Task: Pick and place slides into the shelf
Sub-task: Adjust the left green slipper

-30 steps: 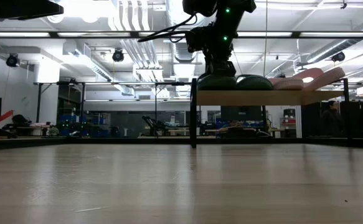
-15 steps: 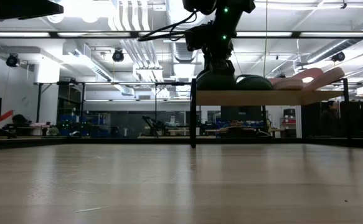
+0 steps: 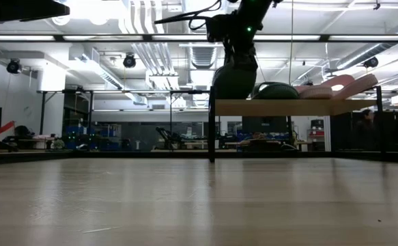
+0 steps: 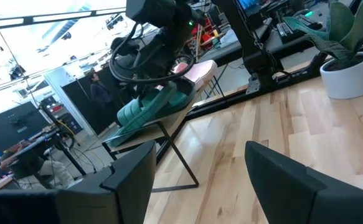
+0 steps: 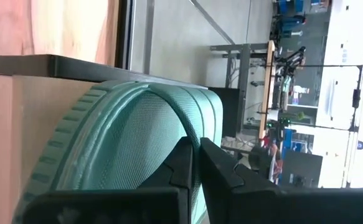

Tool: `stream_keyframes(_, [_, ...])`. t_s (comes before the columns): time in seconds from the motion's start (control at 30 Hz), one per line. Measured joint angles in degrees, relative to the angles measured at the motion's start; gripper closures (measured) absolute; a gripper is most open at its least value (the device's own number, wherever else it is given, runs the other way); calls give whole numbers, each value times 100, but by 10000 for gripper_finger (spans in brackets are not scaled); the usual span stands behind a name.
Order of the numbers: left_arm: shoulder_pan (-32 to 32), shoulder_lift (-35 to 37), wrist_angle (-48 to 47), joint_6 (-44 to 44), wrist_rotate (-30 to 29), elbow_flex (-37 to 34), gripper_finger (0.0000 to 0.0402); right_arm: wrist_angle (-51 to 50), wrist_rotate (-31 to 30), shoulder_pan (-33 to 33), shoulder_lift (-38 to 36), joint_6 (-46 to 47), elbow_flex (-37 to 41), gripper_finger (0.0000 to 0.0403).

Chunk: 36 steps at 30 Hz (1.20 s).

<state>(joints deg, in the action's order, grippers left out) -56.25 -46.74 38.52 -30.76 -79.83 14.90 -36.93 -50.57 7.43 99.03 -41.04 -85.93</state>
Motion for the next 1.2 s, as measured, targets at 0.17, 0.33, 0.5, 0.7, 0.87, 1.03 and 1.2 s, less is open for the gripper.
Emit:
stream_keyframes(0.17, [0,0,0,0,0,-2,171,-32,59,-7,-34,-109,183,392])
stream_keyframes(0.33, [0,0,0,-7,-2,-2,171,-9,313,-8,-83,-202,572,392])
stream_keyframes(0.5, [0,0,0,-9,-2,-4,171,66,342,-31,-198,-269,910,392])
stream_keyframes(0.7, [-1,0,0,-13,0,-4,171,62,448,-71,-586,-287,1066,392])
stream_keyframes(0.87, [0,0,0,-15,0,-4,171,145,490,-209,-825,-356,1075,392])
stream_keyframes(1.03, [0,0,1,-14,2,-3,171,62,471,-237,-732,-261,1095,392])
stream_keyframes(1.2, [-1,1,1,-13,4,-3,171,92,437,-226,-487,-284,1095,392])
